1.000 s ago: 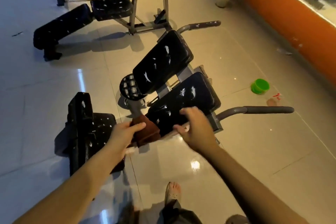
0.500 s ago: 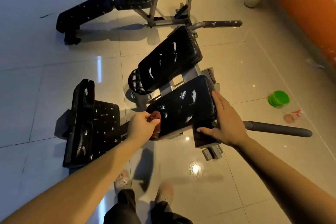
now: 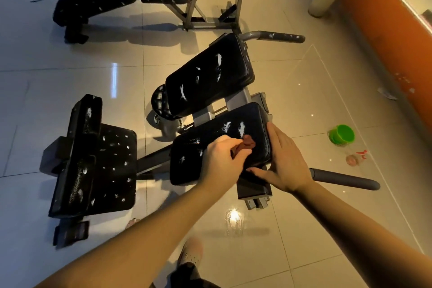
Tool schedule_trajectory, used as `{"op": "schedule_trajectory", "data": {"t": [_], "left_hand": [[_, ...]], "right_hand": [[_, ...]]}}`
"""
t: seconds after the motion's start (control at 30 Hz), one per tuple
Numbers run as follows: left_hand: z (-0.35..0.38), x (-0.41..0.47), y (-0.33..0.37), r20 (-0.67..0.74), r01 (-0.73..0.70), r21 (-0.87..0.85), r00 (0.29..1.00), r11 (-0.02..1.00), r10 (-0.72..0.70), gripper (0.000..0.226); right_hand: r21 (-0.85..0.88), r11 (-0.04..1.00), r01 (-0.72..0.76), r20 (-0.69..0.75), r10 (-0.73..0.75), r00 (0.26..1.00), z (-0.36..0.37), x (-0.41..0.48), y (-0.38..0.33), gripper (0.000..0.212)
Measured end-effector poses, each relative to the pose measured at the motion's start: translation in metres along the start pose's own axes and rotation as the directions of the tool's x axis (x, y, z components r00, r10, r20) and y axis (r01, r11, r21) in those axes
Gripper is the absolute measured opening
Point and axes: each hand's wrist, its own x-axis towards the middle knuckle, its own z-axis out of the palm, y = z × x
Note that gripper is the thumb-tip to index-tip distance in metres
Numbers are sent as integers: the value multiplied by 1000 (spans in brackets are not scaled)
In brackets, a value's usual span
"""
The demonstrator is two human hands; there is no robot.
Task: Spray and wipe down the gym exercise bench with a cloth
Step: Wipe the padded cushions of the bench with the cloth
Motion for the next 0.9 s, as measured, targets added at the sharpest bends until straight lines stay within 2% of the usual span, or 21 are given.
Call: {"op": "schedule_trajectory", "data": {"t": [0.1, 0.17, 0.23, 0.3, 0.37, 0.43, 0.53, 0.63, 0.7, 0.73, 0.77, 0.83, 0.9], "left_hand": [[1, -3, -10, 26, -146, 40, 989, 989, 145, 28], [-8, -9, -32, 84, -179, 124, 982, 976, 169, 28], [-21, -14, -68, 84, -104, 193, 992, 976, 89, 29], [-38, -17, -105, 7, 62, 223, 998, 973, -65, 24], [-50, -12, -127, -75, 231, 195, 973, 953, -220, 16], [-45, 2, -118, -117, 280, 141, 957, 950, -265, 16], [-12, 28, -58, -119, 158, 42, 981, 987, -152, 20], [7, 25, -3, 8, -40, -9, 999, 999, 40, 27], [-1, 5, -10, 101, -186, 2, 978, 983, 185, 28], [-9, -4, -31, 115, -206, 30, 973, 978, 201, 28], [-19, -9, -57, 97, -169, 74, 982, 983, 161, 29], [-40, -12, -111, -26, 47, 158, 999, 986, -44, 29], [-51, 0, -141, -122, 242, 193, 967, 951, -222, 26]], "right_hand": [[-11, 1000, 1, -5, -1, 1000, 0, -2, -2, 108], [-8, 1000, -2, -10, 2, 1000, 0, -1, -2, 108], [6, 1000, 7, -13, -7, 1000, -1, 0, -4, 107], [18, 1000, 14, -17, -14, 1000, -2, 1, -6, 104], [21, 1000, 8, -5, -8, 1000, -3, 4, -8, 102], [19, 1000, 12, 0, -12, 1000, -1, 4, -8, 100], [-2, 1000, -21, 14, 21, 1000, 1, 3, -4, 105], [-9, 999, -48, 23, 48, 999, 2, 2, 2, 110], [-5, 999, -48, 30, 48, 998, 3, 2, 4, 114], [-5, 999, -53, 34, 53, 998, 3, 1, 6, 116], [-7, 998, -60, 39, 60, 997, 4, 2, 6, 119], [-9, 997, -77, 39, 77, 996, 4, 1, 7, 122], [-3, 997, -75, 33, 76, 997, 4, 2, 6, 122]]}}
